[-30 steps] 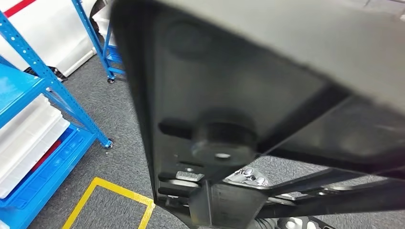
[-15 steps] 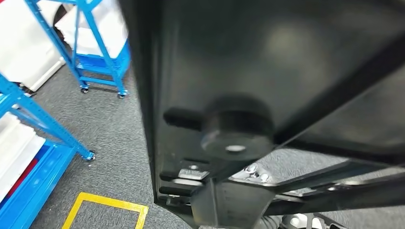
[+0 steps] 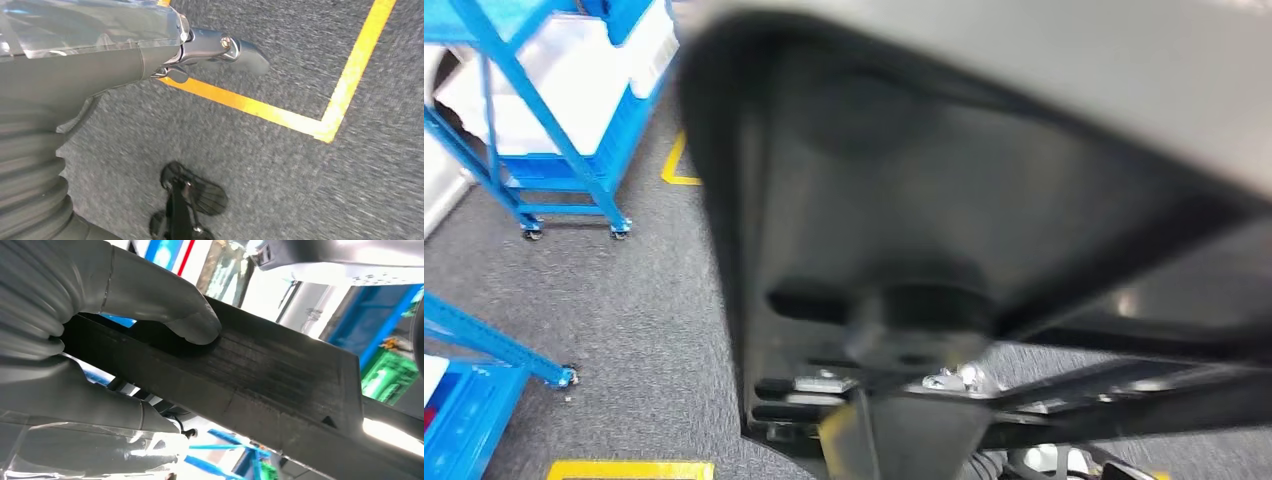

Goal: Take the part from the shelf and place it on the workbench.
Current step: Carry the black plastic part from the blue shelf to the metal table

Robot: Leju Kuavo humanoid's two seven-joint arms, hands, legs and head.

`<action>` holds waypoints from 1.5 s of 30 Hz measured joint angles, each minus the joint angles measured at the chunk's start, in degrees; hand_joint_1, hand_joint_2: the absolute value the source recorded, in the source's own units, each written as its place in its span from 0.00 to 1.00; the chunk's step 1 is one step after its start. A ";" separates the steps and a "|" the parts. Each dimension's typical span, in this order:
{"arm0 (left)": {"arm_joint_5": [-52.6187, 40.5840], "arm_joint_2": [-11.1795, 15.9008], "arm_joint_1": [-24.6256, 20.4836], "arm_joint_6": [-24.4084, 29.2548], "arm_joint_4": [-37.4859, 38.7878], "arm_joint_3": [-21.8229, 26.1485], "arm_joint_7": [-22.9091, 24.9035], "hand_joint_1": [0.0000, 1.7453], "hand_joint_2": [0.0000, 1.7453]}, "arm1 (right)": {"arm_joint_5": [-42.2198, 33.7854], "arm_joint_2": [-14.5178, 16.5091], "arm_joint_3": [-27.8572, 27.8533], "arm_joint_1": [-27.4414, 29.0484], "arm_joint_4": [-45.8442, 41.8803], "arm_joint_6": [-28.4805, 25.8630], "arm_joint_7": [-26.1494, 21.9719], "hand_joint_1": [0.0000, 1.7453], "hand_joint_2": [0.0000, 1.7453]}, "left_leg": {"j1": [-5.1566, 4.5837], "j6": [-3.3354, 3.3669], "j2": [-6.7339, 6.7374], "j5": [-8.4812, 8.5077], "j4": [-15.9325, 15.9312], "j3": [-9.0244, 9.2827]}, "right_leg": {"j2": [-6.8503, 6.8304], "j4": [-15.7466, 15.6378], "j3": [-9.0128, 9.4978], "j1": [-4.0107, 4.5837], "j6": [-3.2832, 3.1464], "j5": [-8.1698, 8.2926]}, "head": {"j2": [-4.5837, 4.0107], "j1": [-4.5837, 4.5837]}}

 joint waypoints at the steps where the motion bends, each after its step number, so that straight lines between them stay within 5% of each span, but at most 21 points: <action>1: -0.24 0.15 -0.01 -0.01 0.00 -0.01 0.03 0.00 1.00 | 0.08 0.01 0.03 0.12 0.00 -0.31 0.06 1.00 1.00 | -0.11 0.41 0.47 0.14 -0.16 0.02 | 0.55 0.06 -0.28 -0.06 0.27 0.13 | 0.00 0.00; 4: -1.11 0.55 -0.15 -0.17 0.00 -0.10 0.14 0.00 1.00 | 0.56 0.02 0.09 0.64 -0.16 -1.20 0.34 1.00 1.00 | -0.02 1.46 2.40 0.49 -0.60 0.11 | -1.21 1.92 -1.45 -0.05 1.02 -1.06 | 0.00 0.17; 6: -1.55 0.77 -0.08 -0.21 0.00 -0.15 0.19 0.00 1.00 | 0.72 0.03 0.13 0.75 -0.24 -1.47 0.40 1.00 1.00 | -0.14 1.96 3.79 0.53 -0.81 0.13 | -4.34 7.84 -4.38 -0.02 1.47 -4.23 | 0.00 0.36; 9: -2.49 1.15 0.05 -0.20 0.00 -0.45 0.50 0.00 1.00 | 0.77 0.03 0.18 1.17 -0.25 -1.67 0.38 1.00 1.00 | -0.45 2.21 6.03 0.31 -0.82 0.16 | -5.66 15.16 -8.18 -0.26 1.65 -6.33 | 0.00 0.37; 11: -3.21 1.50 -0.06 -0.21 0.00 -0.96 0.68 0.00 1.00 | 0.83 0.02 0.19 1.41 -0.35 -1.76 0.33 1.00 1.00 | -0.59 2.19 7.32 0.07 -0.83 0.44 | -6.36 10.80 -5.92 -0.10 1.17 -3.24 | 0.00 0.37; 13: -3.66 1.83 -0.20 -0.26 0.00 -1.47 0.76 0.00 1.00 | 0.93 0.04 0.21 1.38 -0.64 -1.80 0.26 1.00 1.00 | -0.78 1.97 8.41 -0.25 -0.85 0.88 | -8.89 3.14 -1.90 0.67 0.21 -0.41 | 0.00 0.37; 15: -3.85 2.28 -0.27 -0.40 0.00 -1.82 0.63 0.00 1.00 | 1.02 0.09 0.25 1.31 -0.84 -1.82 0.13 1.00 1.00 | -0.87 1.55 9.57 -0.49 -0.95 1.19 | -10.41 -0.42 -0.19 1.52 -0.55 0.11 | 0.00 0.36; 18: -3.72 3.11 -0.47 -1.05 0.00 -2.09 -0.43 0.00 1.00 | 0.87 0.16 0.32 1.24 -0.85 -1.80 -0.01 1.00 1.00 | -0.86 0.77 10.64 -1.02 -1.04 1.76 | -8.48 -1.56 0.31 1.37 -1.12 0.54 | 0.00 0.36; 20: -3.41 3.51 -0.60 -1.71 0.00 -2.19 -1.15 0.00 1.00 | 0.70 0.38 0.58 0.83 -0.82 -1.73 0.03 1.00 1.00 | -0.77 0.35 8.25 -3.13 2.20 0.63 | -7.23 -2.54 1.04 0.84 -1.53 1.05 | 0.00 0.26; 22: -3.07 3.77 -0.41 -2.26 0.00 -2.21 -1.44 0.00 1.00 | 0.63 0.75 0.98 0.41 -0.77 -1.71 0.31 1.00 1.00 | -0.58 0.02 5.46 -6.41 9.48 -2.91 | -5.87 -2.64 1.17 0.73 -1.77 1.14 | 0.00 0.13; 24: -2.84 3.86 -0.14 -2.60 0.00 -2.21 -1.49 0.00 1.00 | 0.67 0.93 1.25 0.34 -0.72 -1.75 0.95 1.00 1.00 | -0.47 -0.35 4.71 -7.20 14.30 -5.88 | -4.31 -2.50 1.19 0.67 -1.80 1.09 | 0.00 0.10; 25: -2.75 3.83 -0.11 -2.69 0.00 -2.22 -1.50 0.00 1.00 | 0.69 0.94 1.33 0.32 -0.69 -1.75 1.22 1.00 1.00 | -0.37 -0.49 4.61 -5.90 13.67 -6.01 | -3.56 -2.34 1.23 0.61 -1.71 1.00 | 0.00 0.10; 28: -2.52 3.53 -0.20 -2.48 0.01 -2.23 -1.34 0.00 1.00 | 0.73 0.99 1.60 -0.03 -0.61 -1.59 1.43 1.00 1.00 | 0.22 -0.89 2.28 -0.10 3.56 -2.26 | -1.55 -1.04 0.94 0.33 -0.89 0.24 | 0.00 0.07; 30: -2.20 3.23 -0.20 -1.93 0.04 -2.23 -1.00 0.00 1.00 | 0.68 1.09 1.77 -0.40 -0.39 -1.25 1.36 1.00 1.00 | 0.35 -0.48 0.72 0.65 0.16 -0.89 | -0.42 -0.22 0.25 0.27 -0.20 -0.08 | -0.01 0.02; 32: -1.95 2.95 -0.26 -1.28 0.07 -2.23 -0.51 0.00 1.00 | 0.49 1.12 1.85 -0.58 -0.06 -0.79 1.18 1.00 1.00 | 0.19 0.42 1.40 0.60 0.04 -0.87 | 0.55 -0.11 -0.21 0.14 0.34 0.02 | -0.01 -0.01; 35: -2.25 2.55 -0.42 -0.60 0.07 -2.23 0.17 0.00 1.00 | 0.20 0.93 1.86 -0.67 0.29 -0.64 0.95 1.00 1.00 | 0.25 1.47 3.06 0.85 -0.40 -0.68 | -2.31 2.66 -1.60 0.15 1.14 -1.74 | 0.00 0.16; 37: -2.70 2.51 -0.14 -0.32 0.07 -2.25 0.72 0.00 1.00 | 0.07 0.55 1.84 -0.56 0.39 -0.91 0.59 1.00 1.00 | 0.06 1.83 4.31 0.77 -0.49 -0.63 | -5.03 9.08 -4.87 0.04 1.66 -5.00 | 0.00 0.32; 39: -3.10 2.50 0.22 -0.08 0.07 -2.33 1.35 0.00 1.00 | 0.20 -0.02 1.79 0.14 0.52 -1.49 0.12 1.00 1.00 | -0.10 1.96 5.67 0.58 -0.46 -0.58 | -5.65 14.46 -7.79 -0.18 1.85 -6.55 | 0.00 0.32; 41: -3.29 2.46 0.32 0.19 0.07 -2.42 1.94 0.00 1.00 | 0.62 -0.61 1.73 1.14 0.58 -2.14 -0.04 1.00 1.00 | -0.22 1.94 6.95 0.28 -0.47 -0.28 | -6.05 12.27 -6.86 -0.15 1.56 -4.11 | 0.00 0.32; 43: -3.34 2.31 0.33 0.55 0.07 -2.45 2.40 0.00 1.00 | 0.89 -0.99 1.69 1.80 0.50 -2.45 -0.04 1.00 1.00 | -0.36 1.76 8.07 -0.08 -0.54 0.29 | -8.12 4.66 -2.97 0.40 0.75 -0.61 | 0.00 0.31; 45: -3.35 2.08 0.40 0.85 0.07 -2.45 2.60 0.00 1.00 | 0.89 -1.17 1.69 2.09 0.32 -2.46 -0.07 1.00 1.00 | -0.54 1.38 9.17 -0.37 -0.71 0.72 | -9.87 -0.01 -0.73 1.15 0.02 0.55 | 0.00 0.31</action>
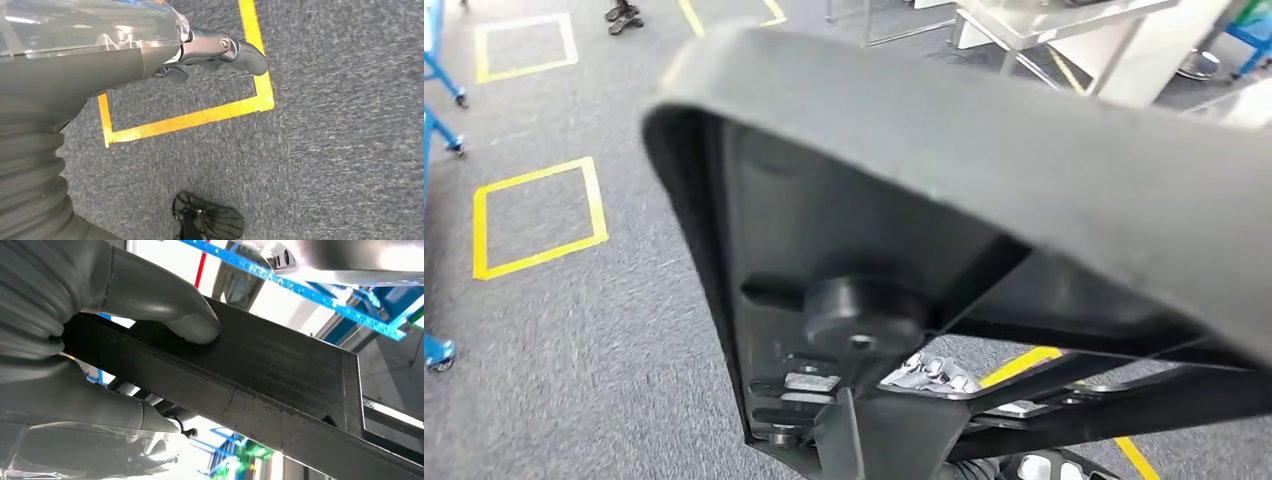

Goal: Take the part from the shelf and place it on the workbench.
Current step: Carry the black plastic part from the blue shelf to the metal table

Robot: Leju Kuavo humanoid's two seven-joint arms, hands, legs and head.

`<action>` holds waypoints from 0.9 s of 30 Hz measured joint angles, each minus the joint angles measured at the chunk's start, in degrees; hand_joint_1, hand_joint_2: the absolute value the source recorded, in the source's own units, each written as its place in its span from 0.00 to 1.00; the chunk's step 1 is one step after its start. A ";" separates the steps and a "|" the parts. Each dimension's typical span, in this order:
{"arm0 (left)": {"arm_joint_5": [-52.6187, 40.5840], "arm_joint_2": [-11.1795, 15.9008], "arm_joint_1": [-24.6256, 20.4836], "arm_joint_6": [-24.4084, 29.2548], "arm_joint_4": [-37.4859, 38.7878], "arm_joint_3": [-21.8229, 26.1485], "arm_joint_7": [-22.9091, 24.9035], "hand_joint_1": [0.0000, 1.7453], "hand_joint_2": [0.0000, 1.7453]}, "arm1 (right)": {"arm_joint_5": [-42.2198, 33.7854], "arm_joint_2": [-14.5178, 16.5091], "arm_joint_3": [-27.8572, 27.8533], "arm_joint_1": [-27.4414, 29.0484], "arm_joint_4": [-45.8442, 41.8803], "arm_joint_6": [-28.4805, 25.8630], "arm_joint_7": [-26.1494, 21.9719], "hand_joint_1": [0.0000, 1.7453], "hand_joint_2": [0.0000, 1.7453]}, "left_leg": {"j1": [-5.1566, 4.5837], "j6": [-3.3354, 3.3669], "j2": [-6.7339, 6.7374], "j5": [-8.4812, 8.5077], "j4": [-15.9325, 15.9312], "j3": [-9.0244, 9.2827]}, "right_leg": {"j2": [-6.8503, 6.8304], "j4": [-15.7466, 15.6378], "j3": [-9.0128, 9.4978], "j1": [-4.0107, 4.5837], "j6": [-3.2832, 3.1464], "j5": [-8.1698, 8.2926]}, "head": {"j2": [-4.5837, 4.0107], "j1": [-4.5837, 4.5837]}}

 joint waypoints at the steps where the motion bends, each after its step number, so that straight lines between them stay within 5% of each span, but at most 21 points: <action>1: 0.00 -0.11 0.03 0.04 0.00 -0.01 0.00 0.00 1.00 | -0.02 -0.07 0.00 0.17 -0.06 0.07 -0.01 1.00 1.00 | -0.07 -0.24 0.61 -0.07 -0.16 0.18 | 0.01 -0.45 0.08 0.24 -0.17 -0.22 | 0.00 -0.01; 3: -0.08 -0.29 0.00 -0.12 0.00 -0.08 -0.22 0.00 1.00 | -0.04 -0.24 0.00 0.59 -0.11 0.31 -0.03 1.00 1.00 | -0.11 -0.76 1.53 -0.32 -0.49 0.69 | 1.40 -1.09 0.33 0.00 -0.53 0.13 | 0.00 -0.02; 5: -0.34 -0.57 -0.14 -0.61 0.01 -0.26 -0.64 0.00 1.00 | -0.12 -0.38 -0.01 0.82 -0.17 0.61 -0.09 1.00 1.00 | -0.05 -1.19 -0.33 -1.82 1.33 0.33 | 2.61 -2.10 1.08 -0.54 -0.97 0.54 | 0.00 -0.08; 8: -0.62 -0.94 0.06 -1.16 0.04 -0.45 -1.08 0.00 1.00 | -0.17 -0.46 -0.01 1.24 -0.21 0.96 -0.14 1.00 1.00 | 0.16 -1.53 -4.16 -6.86 12.00 -4.81 | 4.47 -2.49 1.53 -0.79 -1.41 0.60 | 0.00 -0.21; 10: -0.74 -1.08 0.35 -1.29 0.04 -0.51 -1.42 0.00 1.00 | -0.15 -0.51 -0.01 1.64 -0.20 1.15 -0.12 1.00 1.00 | 0.17 -1.70 -4.52 -7.07 15.72 -7.17 | 6.01 -2.37 1.61 -0.78 -1.42 0.51 | 0.00 -0.22; 12: -0.89 -1.26 0.35 -1.55 0.04 -0.61 -1.78 0.00 1.00 | -0.04 -0.54 -0.01 1.80 -0.19 1.42 -0.11 1.00 1.00 | 0.28 -1.74 -5.11 -2.91 10.60 -5.33 | 7.49 -2.00 1.78 -0.86 -1.14 0.26 | 0.00 -0.21; 14: -0.93 -1.42 0.21 -1.75 0.05 -0.74 -1.95 0.00 1.00 | 0.25 -0.54 -0.01 1.79 -0.19 1.78 -0.11 1.00 1.00 | 0.51 -1.58 -7.33 0.31 3.25 -2.18 | 8.77 -1.17 1.61 -0.89 -0.58 -0.26 | 0.00 -0.20; 16: -0.94 -1.56 0.23 -1.80 0.08 -0.85 -1.97 0.00 1.00 | 0.53 -0.54 -0.02 1.77 -0.20 1.96 -0.10 1.00 1.00 | 0.51 -1.16 -8.64 0.63 0.44 -0.97 | 9.83 -0.57 1.09 -0.97 0.03 -0.51 | 0.00 -0.18; 18: -0.93 -1.82 0.29 -1.81 0.13 -0.91 -1.96 0.00 1.00 | 0.66 -0.54 -0.02 1.77 -0.22 2.01 -0.09 1.00 1.00 | 0.38 -0.48 -7.75 0.68 0.16 -0.84 | 10.71 -0.54 0.77 -1.15 0.58 -0.44 | 0.00 -0.20; 21: -0.81 -2.21 0.04 -1.80 0.20 -0.95 -1.96 0.00 1.00 | 0.76 -0.54 -0.04 1.62 -0.42 2.08 -0.10 1.00 1.00 | 0.57 0.41 -6.11 0.91 -0.39 -0.51 | 7.68 2.98 -0.91 -1.09 1.55 -2.62 | 0.00 0.10; 24: -0.54 -2.27 0.11 -1.77 0.22 -0.94 -1.96 0.00 1.00 | 0.91 -0.54 -0.01 1.29 -0.78 2.25 -0.09 1.00 1.00 | 0.38 0.72 -4.28 0.65 -0.41 -0.34 | 4.58 12.90 -6.11 -1.43 2.21 -6.69 | 0.00 0.30; 25: -0.52 -2.30 0.14 -1.76 0.22 -0.94 -1.96 0.00 1.00 | 0.95 -0.54 0.01 1.26 -0.85 2.34 -0.09 1.00 1.00 | 0.34 0.72 -3.62 0.51 -0.40 -0.22 | 4.28 14.36 -7.05 -1.49 2.22 -6.62 | 0.00 0.30; 27: -0.53 -2.39 0.03 -1.75 0.22 -0.94 -1.96 0.00 1.00 | 1.03 -0.54 0.04 1.23 -1.07 2.59 -0.09 1.00 1.00 | 0.31 0.63 -2.42 0.13 -0.41 0.27 | 3.67 10.81 -5.55 -1.42 1.87 -3.32 | 0.00 0.30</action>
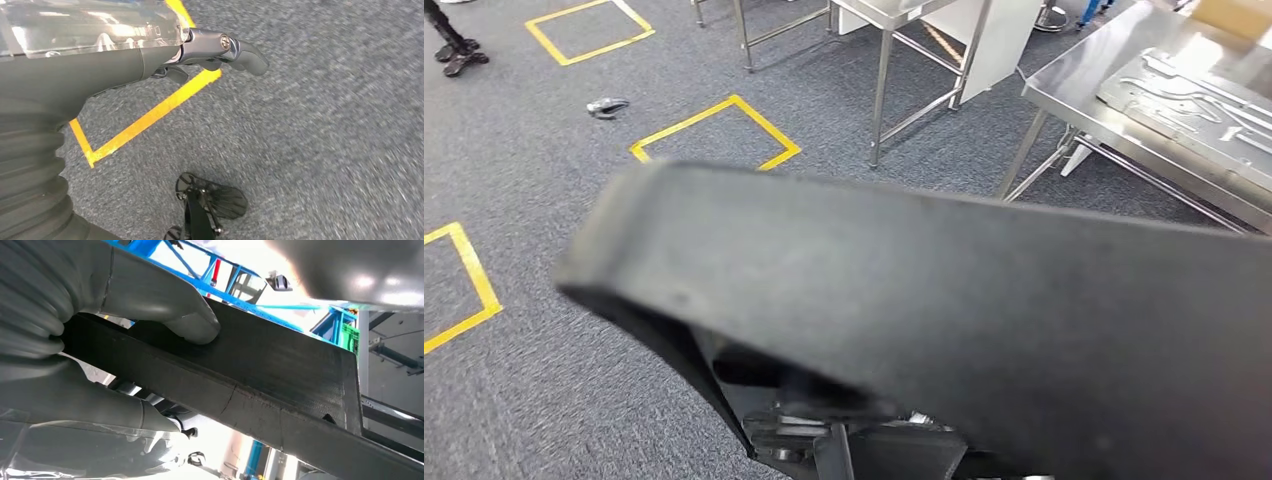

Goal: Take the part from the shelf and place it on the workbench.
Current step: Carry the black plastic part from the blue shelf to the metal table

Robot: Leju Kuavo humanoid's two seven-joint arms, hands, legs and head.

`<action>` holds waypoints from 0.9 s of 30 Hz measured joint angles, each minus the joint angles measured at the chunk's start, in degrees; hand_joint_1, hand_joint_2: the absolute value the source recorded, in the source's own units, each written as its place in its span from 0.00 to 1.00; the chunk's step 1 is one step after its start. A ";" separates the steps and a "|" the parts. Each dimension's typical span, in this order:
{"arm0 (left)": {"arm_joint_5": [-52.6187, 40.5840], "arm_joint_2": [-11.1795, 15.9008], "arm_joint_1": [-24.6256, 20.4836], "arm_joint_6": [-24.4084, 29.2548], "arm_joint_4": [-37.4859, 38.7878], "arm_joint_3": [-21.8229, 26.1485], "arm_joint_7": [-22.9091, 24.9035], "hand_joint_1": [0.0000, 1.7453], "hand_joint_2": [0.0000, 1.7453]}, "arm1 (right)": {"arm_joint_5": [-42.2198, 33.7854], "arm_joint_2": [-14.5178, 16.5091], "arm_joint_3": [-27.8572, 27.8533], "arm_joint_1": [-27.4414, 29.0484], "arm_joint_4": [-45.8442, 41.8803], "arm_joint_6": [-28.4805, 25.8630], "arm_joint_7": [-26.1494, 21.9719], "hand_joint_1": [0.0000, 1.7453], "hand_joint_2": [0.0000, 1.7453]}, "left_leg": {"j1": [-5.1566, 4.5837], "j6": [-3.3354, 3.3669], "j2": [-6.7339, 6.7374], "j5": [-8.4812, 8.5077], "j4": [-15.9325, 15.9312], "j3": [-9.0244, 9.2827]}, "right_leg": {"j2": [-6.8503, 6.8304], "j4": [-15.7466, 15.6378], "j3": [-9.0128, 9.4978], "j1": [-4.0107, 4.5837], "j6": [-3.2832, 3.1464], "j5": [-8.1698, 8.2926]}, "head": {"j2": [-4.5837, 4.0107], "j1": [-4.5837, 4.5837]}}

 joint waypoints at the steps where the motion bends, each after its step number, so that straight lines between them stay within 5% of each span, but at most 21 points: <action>1: -0.02 -0.07 -0.10 -0.01 0.00 0.00 0.00 0.00 1.00 | 0.02 0.00 0.02 -0.07 -0.19 0.10 0.00 1.00 1.00 | -0.02 -0.10 0.53 -0.22 -0.03 0.33 | -0.89 -3.92 1.88 0.21 -0.38 2.01 | -0.01 0.01; 4: -0.08 -0.36 -0.32 -0.06 0.04 -0.02 -0.01 0.00 1.00 | 0.06 0.02 0.08 -0.45 -0.77 0.30 0.01 1.00 1.00 | -0.31 -0.68 2.07 -0.75 -0.21 1.00 | -3.76 -11.28 5.40 1.42 -1.56 3.97 | -0.01 0.00; 6: -0.26 -0.43 -0.46 -0.08 0.07 -0.03 -0.01 0.00 1.00 | 0.38 0.06 0.19 -0.48 -1.30 0.38 0.04 1.00 1.00 | -0.46 -1.22 3.23 -0.98 -0.53 1.42 | -2.85 -11.90 5.60 1.52 -1.97 3.96 | 0.00 -0.01; 9: -0.45 -0.46 -0.78 -0.11 0.08 -0.08 0.00 0.00 1.00 | 1.15 0.16 0.68 -0.28 -2.19 0.31 0.11 1.00 1.00 | -0.41 -1.98 0.67 -3.06 2.26 0.83 | -1.09 -13.19 6.62 0.81 -2.64 4.37 | 0.00 -0.29; 11: -0.44 -0.46 -0.64 -0.08 0.09 -0.08 0.00 0.00 1.00 | 1.52 0.25 1.01 -0.07 -2.37 0.16 0.16 1.00 1.00 | -0.30 -2.20 -1.60 -6.11 9.07 -2.65 | 0.08 -13.30 6.79 0.73 -3.01 4.33 | 0.00 -0.54; 13: -0.37 -0.42 -0.32 -0.03 0.09 -0.07 0.00 0.00 1.00 | 1.70 0.26 1.21 0.34 -2.34 0.11 0.16 1.00 1.00 | -0.27 -2.39 -2.05 -7.25 14.39 -5.95 | 1.56 -13.18 6.79 0.72 -3.09 4.27 | 0.00 -0.57; 15: -0.26 -0.41 -0.25 -0.03 0.09 -0.07 -0.02 0.00 1.00 | 1.71 0.26 1.35 0.58 -2.31 0.05 0.15 1.00 1.00 | -0.20 -2.49 -2.25 -4.28 12.06 -5.69 | 3.01 -12.84 6.80 0.59 -2.90 4.12 | 0.00 -0.58; 17: -0.07 -0.41 -0.35 -0.20 0.09 -0.07 -0.13 0.00 1.00 | 1.55 0.26 1.39 0.56 -2.22 -0.25 0.15 1.00 1.00 | 0.02 -2.47 -3.85 -0.53 4.83 -2.89 | 4.28 -12.06 6.59 0.51 -2.43 3.70 | 0.00 -0.58; 19: 0.09 -0.40 -0.44 -0.46 0.09 -0.07 -0.42 0.00 1.00 | 1.12 0.26 1.38 0.36 -1.83 -0.61 0.16 1.00 1.00 | 0.12 -2.02 -5.43 0.55 0.82 -1.19 | 5.39 -11.39 6.09 0.43 -1.78 3.41 | 0.00 -0.55; 21: 0.13 -0.39 -0.56 -0.46 0.09 -0.07 -0.71 0.00 1.00 | 0.68 0.26 1.25 0.13 -1.18 -0.69 0.17 1.00 1.00 | -0.04 -1.18 -5.14 0.43 0.53 -1.04 | 6.28 -11.28 5.67 0.24 -1.13 3.51 | -0.01 -0.55; 24: 0.43 -0.44 -0.80 0.36 0.10 -0.06 -1.01 0.00 1.00 | 0.48 0.25 0.79 -0.20 0.01 -0.47 0.16 1.00 1.00 | 0.07 -0.10 -3.63 0.82 -0.05 -0.80 | 4.21 -8.99 4.49 0.15 -0.14 2.06 | 0.00 -0.43; 27: 1.07 -0.44 -0.48 1.39 0.11 0.05 -1.07 0.00 1.00 | 0.71 0.20 0.55 -0.48 1.88 -0.19 0.15 1.00 1.00 | 0.02 0.26 -1.87 0.69 -0.14 -0.74 | 1.13 0.55 -0.38 -0.17 0.67 -2.43 | 0.00 -0.28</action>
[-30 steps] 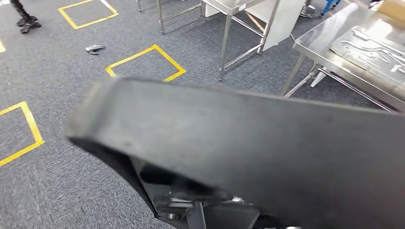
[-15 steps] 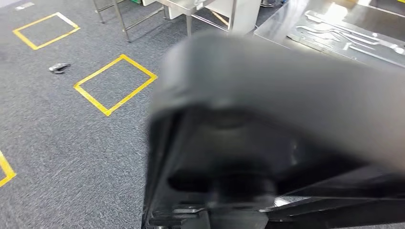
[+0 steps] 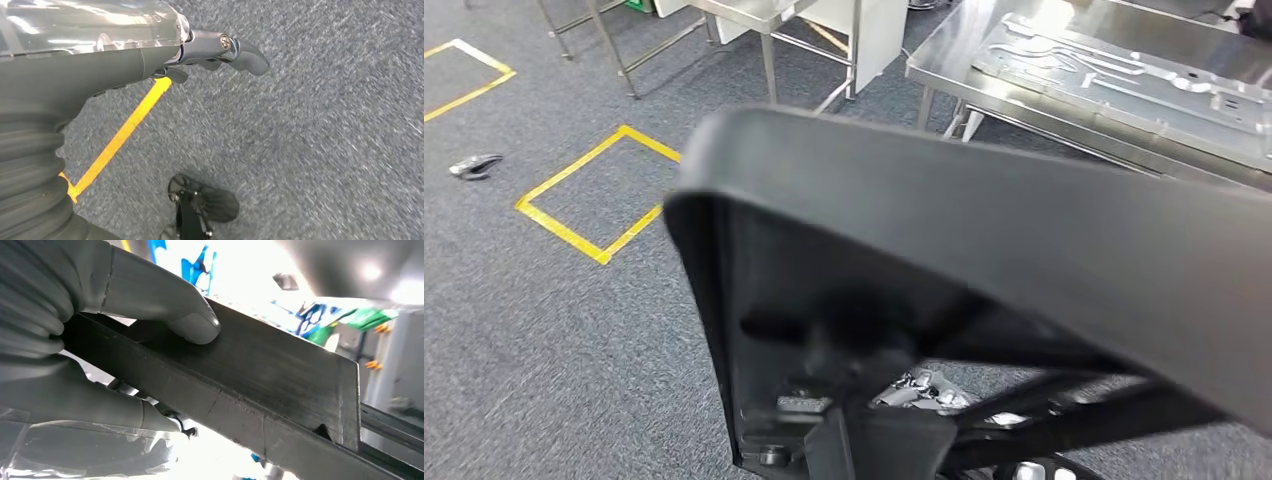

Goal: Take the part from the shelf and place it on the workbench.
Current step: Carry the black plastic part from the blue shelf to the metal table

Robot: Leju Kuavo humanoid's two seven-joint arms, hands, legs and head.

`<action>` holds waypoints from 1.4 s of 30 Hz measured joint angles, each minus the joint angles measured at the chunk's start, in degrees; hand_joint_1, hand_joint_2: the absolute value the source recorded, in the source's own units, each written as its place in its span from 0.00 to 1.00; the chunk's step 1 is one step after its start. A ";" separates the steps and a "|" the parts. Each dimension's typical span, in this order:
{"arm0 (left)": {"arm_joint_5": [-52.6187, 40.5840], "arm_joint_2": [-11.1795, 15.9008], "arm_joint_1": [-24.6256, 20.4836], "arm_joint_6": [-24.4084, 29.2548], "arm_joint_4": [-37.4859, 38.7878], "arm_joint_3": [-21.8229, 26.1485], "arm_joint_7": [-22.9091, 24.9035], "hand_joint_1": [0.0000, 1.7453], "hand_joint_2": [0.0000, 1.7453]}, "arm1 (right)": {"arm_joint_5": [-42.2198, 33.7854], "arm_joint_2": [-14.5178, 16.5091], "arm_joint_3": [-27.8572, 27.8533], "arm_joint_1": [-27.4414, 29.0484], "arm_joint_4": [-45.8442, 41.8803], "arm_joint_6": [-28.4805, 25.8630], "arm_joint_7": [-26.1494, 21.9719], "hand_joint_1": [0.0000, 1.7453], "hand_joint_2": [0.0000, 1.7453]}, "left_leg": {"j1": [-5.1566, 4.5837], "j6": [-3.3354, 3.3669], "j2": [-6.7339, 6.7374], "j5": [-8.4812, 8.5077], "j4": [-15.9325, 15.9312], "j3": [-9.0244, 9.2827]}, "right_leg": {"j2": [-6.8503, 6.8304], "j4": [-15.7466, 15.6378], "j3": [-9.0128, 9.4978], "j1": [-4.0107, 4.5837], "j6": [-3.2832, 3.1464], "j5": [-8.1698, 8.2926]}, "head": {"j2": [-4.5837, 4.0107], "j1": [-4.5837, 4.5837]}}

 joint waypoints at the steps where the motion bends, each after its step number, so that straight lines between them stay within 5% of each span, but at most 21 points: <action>1: 0.19 0.01 0.11 0.05 0.00 0.05 0.01 0.00 1.00 | 0.16 -0.04 0.00 0.02 0.72 0.17 0.00 1.00 1.00 | -0.01 0.01 0.62 -0.09 0.00 0.02 | -0.36 2.32 -1.27 -0.15 0.12 -0.52 | 0.00 -0.01; 3: 0.39 0.01 0.15 -0.07 0.00 0.09 0.11 0.00 1.00 | 0.45 -0.09 0.07 -0.10 1.86 0.50 0.01 1.00 1.00 | -0.01 -0.12 1.78 -0.33 0.01 0.25 | -0.95 1.05 -0.77 -0.31 0.06 1.48 | 0.00 0.00; 6: -0.01 -0.09 0.08 0.70 0.01 0.10 0.40 0.00 1.00 | 0.60 -0.08 0.26 -1.16 3.03 0.57 0.10 1.00 1.00 | -0.16 -0.66 3.21 -0.89 -0.01 0.99 | -3.89 -9.55 4.70 0.45 -1.01 6.04 | 0.00 -0.01; 8: -0.55 -0.19 0.09 1.23 0.02 0.09 0.51 0.00 1.00 | 0.35 -0.07 0.42 -2.12 3.73 0.57 0.34 1.00 1.00 | -0.30 -1.21 4.22 -1.21 -0.14 1.34 | -4.79 -12.15 5.85 1.10 -1.67 6.26 | 0.00 -0.03; 10: -0.91 -0.22 0.01 1.47 0.02 0.04 0.59 0.00 1.00 | -0.21 -0.07 0.55 -2.79 4.47 0.65 0.95 1.00 1.00 | -0.34 -1.76 5.09 -1.48 -0.40 1.79 | -3.49 -12.61 5.99 0.93 -2.15 6.47 | 0.00 -0.06; 13: -1.09 -0.23 -0.05 1.06 0.07 -0.02 0.66 0.00 1.00 | -1.11 -0.02 1.06 -4.19 5.65 0.95 1.91 1.00 1.00 | -0.19 -2.37 2.30 -4.19 3.84 0.29 | -1.80 -13.86 6.98 0.28 -2.90 6.92 | 0.00 -0.19; 16: -0.57 -0.20 0.37 -0.80 0.12 -0.02 0.59 0.00 1.00 | -1.57 0.07 1.79 -5.20 7.07 1.30 2.52 1.00 1.00 | -0.12 -2.62 0.02 -7.80 13.97 -5.30 | 0.12 -13.84 7.16 0.41 -3.33 6.80 | 0.00 -0.26; 18: 0.02 -0.18 0.62 -2.15 0.13 0.01 0.42 0.00 1.00 | -1.94 0.07 2.05 -5.41 7.83 1.30 2.70 1.00 1.00 | -0.06 -2.73 -0.24 -5.57 13.57 -6.12 | 1.55 -13.58 7.29 0.38 -3.27 6.55 | 0.00 -0.25; 21: 0.55 -0.17 0.70 -2.83 0.13 0.10 0.29 0.00 1.00 | -2.52 0.05 2.22 -6.07 8.42 1.04 2.97 1.00 1.00 | 0.37 -2.68 -2.80 0.09 3.97 -2.66 | 3.50 -12.45 7.19 0.27 -2.56 5.74 | 0.00 -0.23; 23: 0.82 -0.18 0.82 -3.07 0.13 0.24 0.26 0.00 1.00 | -2.87 0.01 2.29 -6.34 8.64 0.86 2.97 1.00 1.00 | 0.45 -2.25 -4.38 0.48 1.32 -1.61 | 4.57 -11.83 6.65 0.20 -1.90 5.46 | 0.00 -0.23; 25: 0.91 -0.20 0.86 -3.42 0.13 0.34 0.23 0.00 1.00 | -3.12 -0.06 2.31 -6.36 8.78 0.62 2.87 1.00 1.00 | 0.36 -1.48 -3.62 0.48 1.02 -1.48 | 5.51 -11.90 6.35 0.00 -1.25 5.52 | 0.00 -0.27; 27: 0.93 -0.25 0.77 -3.76 0.13 0.37 0.19 0.00 1.00 | -3.24 -0.15 2.31 -6.34 8.86 0.48 2.62 1.00 1.00 | 0.46 -0.66 -2.49 0.66 0.49 -1.12 | 4.09 -10.54 5.73 -0.05 -0.65 4.60 | 0.00 -0.15; 30: 0.98 -0.27 0.93 -4.21 0.13 0.47 0.09 0.00 1.00 | -3.27 -0.27 2.31 -6.33 9.11 0.41 2.19 1.00 1.00 | 0.36 0.02 -0.61 0.55 0.13 -0.76 | 0.05 -1.23 0.98 -0.27 0.15 0.31 | 0.00 0.10; 32: 1.14 -0.26 1.04 -4.70 0.13 0.52 -0.04 0.00 1.00 | -3.27 -0.40 2.31 -6.16 9.40 0.37 2.09 1.00 1.00 | 0.26 0.07 0.71 0.31 0.14 -0.61 | -0.63 3.14 -1.62 -0.46 0.42 -0.47 | 0.00 0.10; 33: 1.28 -0.25 1.03 -4.94 0.13 0.54 -0.19 0.00 1.00 | -3.27 -0.50 2.31 -6.09 9.51 0.36 2.07 1.00 1.00 | 0.23 0.02 1.32 0.17 0.14 -0.46 | -0.81 2.37 -1.39 -0.47 0.39 0.65 | 0.00 0.10; 35: 1.59 -0.26 0.94 -5.40 0.13 0.55 -0.55 0.00 1.00 | -3.27 -0.64 2.31 -6.06 9.61 0.33 1.97 1.00 1.00 | 0.18 -0.21 2.41 -0.18 0.13 0.09 | -2.04 -4.73 2.10 -0.24 -0.10 4.56 | 0.00 0.12; 37: 1.87 -0.28 0.86 -5.77 0.13 0.60 -0.73 0.00 1.00 | -3.29 -0.72 2.31 -6.09 9.60 0.32 1.74 1.00 1.00 | -0.05 -0.67 3.32 -0.58 0.12 0.58 | -3.83 -11.05 5.31 0.43 -0.89 6.63 | 0.00 0.10; 40: 2.04 -0.29 0.74 -6.12 0.13 0.74 -0.67 0.00 1.00 | -3.30 -0.90 2.31 -5.99 9.56 0.33 1.26 1.00 1.00 | -0.24 -1.55 4.78 -0.94 -0.30 1.26 | -3.22 -12.61 5.88 0.88 -1.78 6.63 | 0.00 0.08; 42: 2.07 -0.29 0.58 -6.39 0.13 0.84 -0.64 0.00 1.00 | -3.27 -1.05 2.31 -5.83 9.47 0.34 1.11 1.00 1.00 | -0.20 -2.11 3.78 -1.79 0.49 1.38 | -2.12 -13.41 6.45 0.51 -2.37 6.95 | 0.00 0.03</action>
